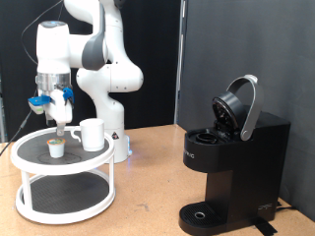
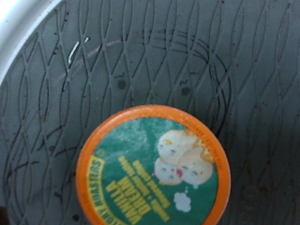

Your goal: Make a cup of coffee with the keurig machine

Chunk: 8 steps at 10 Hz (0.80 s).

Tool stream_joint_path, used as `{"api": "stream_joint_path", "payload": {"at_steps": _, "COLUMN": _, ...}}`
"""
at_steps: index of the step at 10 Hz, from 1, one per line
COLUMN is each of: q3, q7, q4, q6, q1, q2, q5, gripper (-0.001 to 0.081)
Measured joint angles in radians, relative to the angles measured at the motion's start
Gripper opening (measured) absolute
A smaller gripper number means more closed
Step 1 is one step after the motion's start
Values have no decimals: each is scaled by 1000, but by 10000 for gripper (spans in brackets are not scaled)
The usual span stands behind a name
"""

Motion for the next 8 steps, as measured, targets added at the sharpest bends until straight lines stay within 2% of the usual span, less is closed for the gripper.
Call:
{"api": "stream_joint_path", "payload": {"at_steps": 3, "q3": 2, "q7": 38, "q4": -25, "q6": 54, "q1": -3, "q2": 22, "q5": -23, "gripper": 734}}
{"api": "stream_joint_path", "payload": {"at_steps": 8, "q3": 1, "q7": 58, "q4": -30, "q6": 139, "q1": -5, "q2": 88, "q5": -54, "gripper": 734}}
